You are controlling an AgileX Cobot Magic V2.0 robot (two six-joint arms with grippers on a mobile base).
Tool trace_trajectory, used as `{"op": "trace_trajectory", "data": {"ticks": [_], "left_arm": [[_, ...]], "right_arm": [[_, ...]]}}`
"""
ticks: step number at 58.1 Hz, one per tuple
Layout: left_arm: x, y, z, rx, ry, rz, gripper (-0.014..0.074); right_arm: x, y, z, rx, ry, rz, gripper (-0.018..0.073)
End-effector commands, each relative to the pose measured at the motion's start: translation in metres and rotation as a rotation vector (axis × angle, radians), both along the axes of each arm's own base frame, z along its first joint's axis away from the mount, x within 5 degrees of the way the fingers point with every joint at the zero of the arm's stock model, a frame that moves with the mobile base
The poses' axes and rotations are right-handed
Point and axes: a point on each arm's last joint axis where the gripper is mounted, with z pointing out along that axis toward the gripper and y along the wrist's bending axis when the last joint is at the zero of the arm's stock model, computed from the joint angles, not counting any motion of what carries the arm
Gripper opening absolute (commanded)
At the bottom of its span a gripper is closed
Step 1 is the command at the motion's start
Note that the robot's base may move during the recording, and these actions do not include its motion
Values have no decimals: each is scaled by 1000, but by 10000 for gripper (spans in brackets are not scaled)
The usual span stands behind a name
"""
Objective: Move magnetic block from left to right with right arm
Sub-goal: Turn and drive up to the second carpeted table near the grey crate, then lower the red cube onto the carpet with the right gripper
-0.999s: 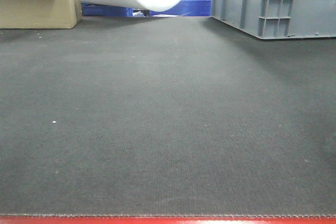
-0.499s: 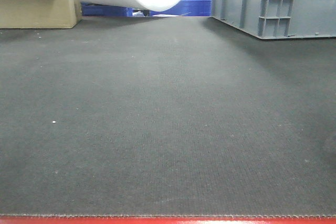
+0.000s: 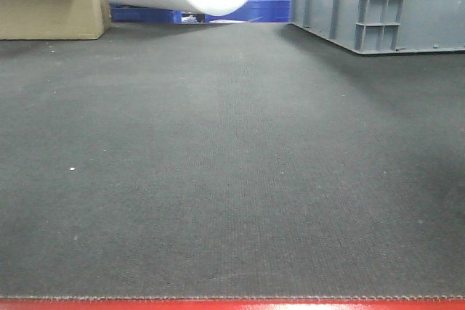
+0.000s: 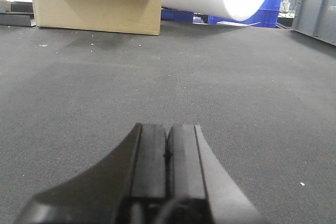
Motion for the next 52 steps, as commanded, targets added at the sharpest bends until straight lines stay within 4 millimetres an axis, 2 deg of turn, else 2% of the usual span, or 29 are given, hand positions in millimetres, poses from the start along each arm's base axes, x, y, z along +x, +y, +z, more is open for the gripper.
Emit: {"op": "trace_trajectory", "data": {"ticks": [1,14,31,52], "left_arm": [[-1,0,5,-8,-81,-2,-117],[-1,0,5,-8,-81,-2,-117],[-1,0,5,-8,-81,-2,-117],[-1,0,5,-8,-81,-2,-117]], "right_arm": [[18,5,14,68,17,-1,276],[52,33,5,95,346,64,276],[92,92,-14,167,771,16,276],[136,179,-29,51,920,59,276]]}}
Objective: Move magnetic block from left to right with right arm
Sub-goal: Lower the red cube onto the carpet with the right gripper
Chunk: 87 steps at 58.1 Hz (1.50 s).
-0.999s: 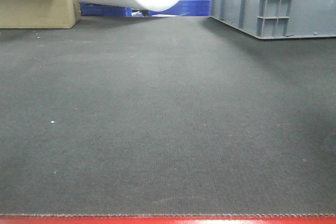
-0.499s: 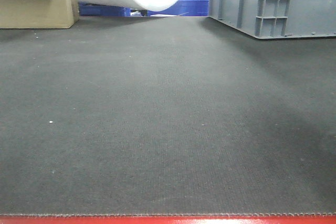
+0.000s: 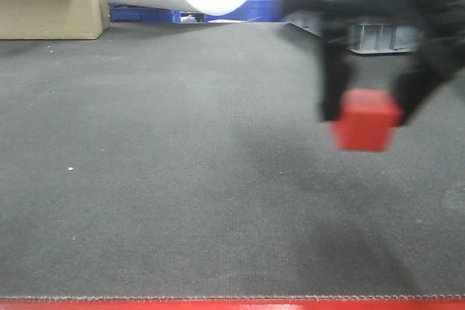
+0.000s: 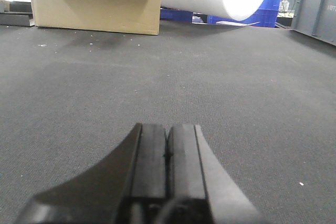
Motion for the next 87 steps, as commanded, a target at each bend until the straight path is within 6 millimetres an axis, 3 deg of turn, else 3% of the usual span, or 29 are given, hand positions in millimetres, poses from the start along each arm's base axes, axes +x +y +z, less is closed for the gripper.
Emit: {"op": "trace_trajectory", "data": {"ticks": [1,12,29,52,72,87], "left_arm": [[-1,0,5,-8,-81,-2,-117],[-1,0,5,-8,-81,-2,-117],[-1,0,5,-8,-81,-2,-117],[-1,0,5,-8,-81,-2,-117],[-1,0,5,-8,-81,-2,-117],[-1,0,5,-8,-81,-2,-117]], "right_arm": [[8,17,17,20,-53,25,276],[19,54,4,1,-4,49,276],[19,81,-17,-2,56,76,276],[18,84,-20,7,73,31,288],[18,84,-20,11,75,16,527],[17,83,-15,27,58,17,540]]}}
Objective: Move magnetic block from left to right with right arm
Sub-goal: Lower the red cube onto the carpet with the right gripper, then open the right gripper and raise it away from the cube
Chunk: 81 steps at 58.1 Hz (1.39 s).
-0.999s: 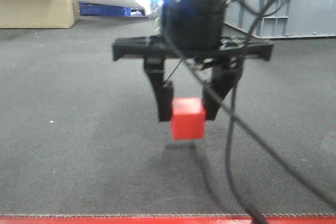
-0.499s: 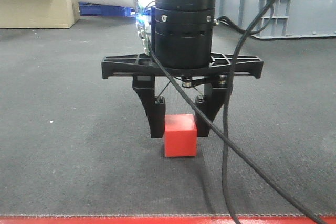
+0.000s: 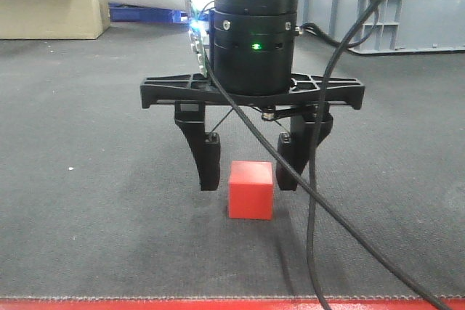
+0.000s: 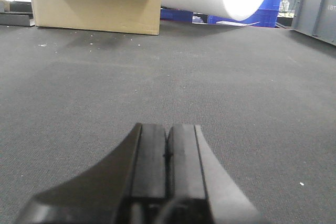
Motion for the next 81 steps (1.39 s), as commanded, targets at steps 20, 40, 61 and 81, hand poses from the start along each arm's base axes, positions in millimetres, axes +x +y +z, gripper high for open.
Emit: {"op": "trace_trajectory", "data": {"ticks": [20,40,61,81], "left_arm": [[-1,0,5,-8,-81,-2,-117],[-1,0,5,-8,-81,-2,-117],[-1,0,5,-8,-81,-2,-117],[-1,0,5,-8,-81,-2,-117]], "right_arm": [[-16,-25,84,111,-237,27,512],[-35,-79,100,150,-399,142,38],[-58,-158,93,151,-646,257,54],[-101,-237,81,0,-1057,77,54]]}}
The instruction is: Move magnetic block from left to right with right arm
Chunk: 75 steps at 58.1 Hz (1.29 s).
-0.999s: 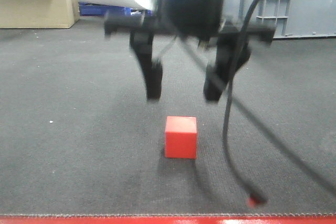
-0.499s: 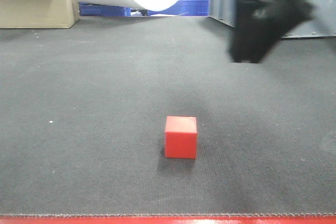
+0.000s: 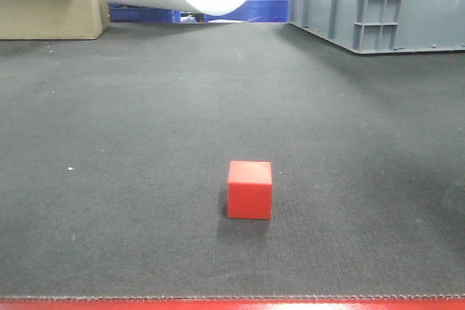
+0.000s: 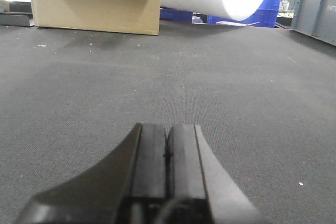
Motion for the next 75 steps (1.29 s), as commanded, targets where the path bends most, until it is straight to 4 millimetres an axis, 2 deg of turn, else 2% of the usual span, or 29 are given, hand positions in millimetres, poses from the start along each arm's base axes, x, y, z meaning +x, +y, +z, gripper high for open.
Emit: {"op": "trace_trajectory", "data": {"ticks": [1,13,26,36,58,64,75], "left_arm": [[-1,0,5,-8,-81,-2,-117],[-1,0,5,-8,-81,-2,-117],[-1,0,5,-8,-81,-2,-117],[-1,0,5,-8,-81,-2,-117],[-1,0,5,-8,-81,-2,-117],[-1,0,5,-8,-81,-2,-117],[-1,0,5,-8,-81,-2,-117]], "right_arm": [[-10,-15,16,13,-226,-75,54],[-47,-36,12,19,-499,-210,54],[-98,-37,4,37,-677,-214,54],[-123,-37,-2,50,-791,-213,54],[-128,-37,-4,54,-821,-214,54],[-125,-37,-16,46,-820,-218,54],[-123,-37,-53,-81,-842,-185,54]]}}
